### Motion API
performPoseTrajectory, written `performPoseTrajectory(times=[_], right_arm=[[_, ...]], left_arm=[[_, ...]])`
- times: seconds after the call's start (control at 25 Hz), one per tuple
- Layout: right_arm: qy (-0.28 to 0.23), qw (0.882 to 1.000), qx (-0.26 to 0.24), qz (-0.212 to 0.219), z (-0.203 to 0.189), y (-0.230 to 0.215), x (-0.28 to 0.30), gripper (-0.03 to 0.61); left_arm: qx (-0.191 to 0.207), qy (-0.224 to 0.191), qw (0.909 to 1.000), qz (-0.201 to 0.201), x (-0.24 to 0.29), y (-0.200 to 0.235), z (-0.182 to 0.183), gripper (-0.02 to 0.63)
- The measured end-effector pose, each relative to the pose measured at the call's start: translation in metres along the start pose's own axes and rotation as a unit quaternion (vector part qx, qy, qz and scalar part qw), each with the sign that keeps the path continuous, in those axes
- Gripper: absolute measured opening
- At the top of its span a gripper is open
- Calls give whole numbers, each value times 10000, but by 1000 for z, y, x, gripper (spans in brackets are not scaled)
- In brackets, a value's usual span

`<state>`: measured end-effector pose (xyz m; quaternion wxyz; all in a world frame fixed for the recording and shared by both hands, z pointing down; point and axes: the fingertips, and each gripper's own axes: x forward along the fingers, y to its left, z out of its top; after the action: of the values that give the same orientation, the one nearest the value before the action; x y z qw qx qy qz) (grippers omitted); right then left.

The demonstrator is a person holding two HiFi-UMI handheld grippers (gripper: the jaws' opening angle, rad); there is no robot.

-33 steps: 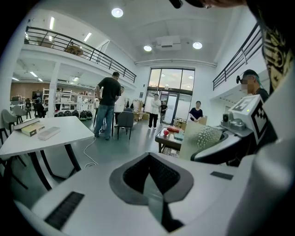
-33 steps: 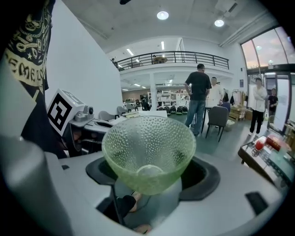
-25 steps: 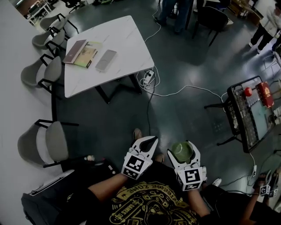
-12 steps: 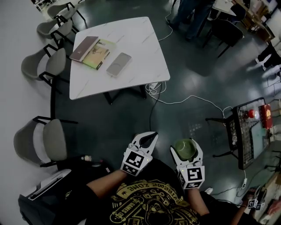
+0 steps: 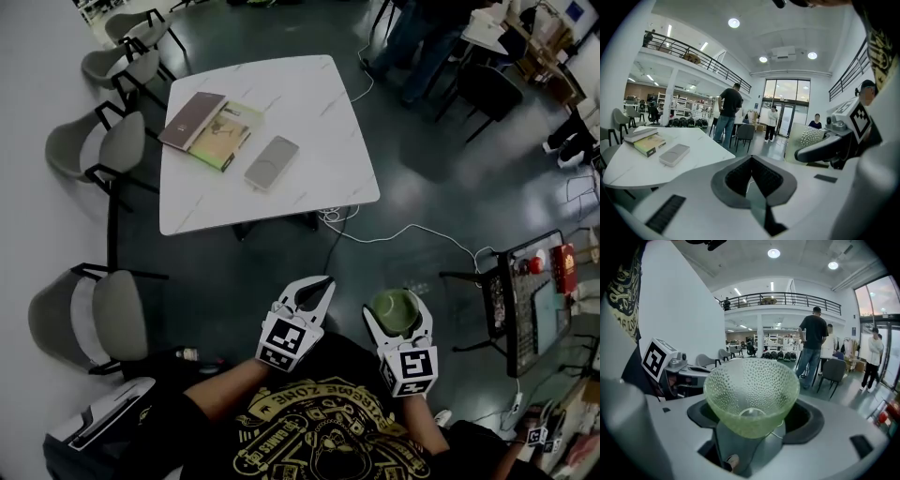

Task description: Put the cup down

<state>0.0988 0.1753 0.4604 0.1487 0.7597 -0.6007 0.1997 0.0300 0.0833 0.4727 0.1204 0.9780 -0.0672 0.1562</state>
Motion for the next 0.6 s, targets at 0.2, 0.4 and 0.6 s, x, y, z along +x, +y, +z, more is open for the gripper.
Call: performPoseTrajectory(times=[0.2, 0.4, 0.6], right_arm=[[-85, 9999, -85, -19, 28, 14, 24, 376], [-108, 9997, -158, 130, 36, 24, 46, 376], [-154, 9989, -277, 339, 53, 36, 62, 376]], left_arm=[[25, -133, 9999, 85, -8, 29, 11, 5], [-63, -222, 9992, 327, -17, 56, 15, 5], [-135, -293, 9972, 672, -33, 77, 17, 6]])
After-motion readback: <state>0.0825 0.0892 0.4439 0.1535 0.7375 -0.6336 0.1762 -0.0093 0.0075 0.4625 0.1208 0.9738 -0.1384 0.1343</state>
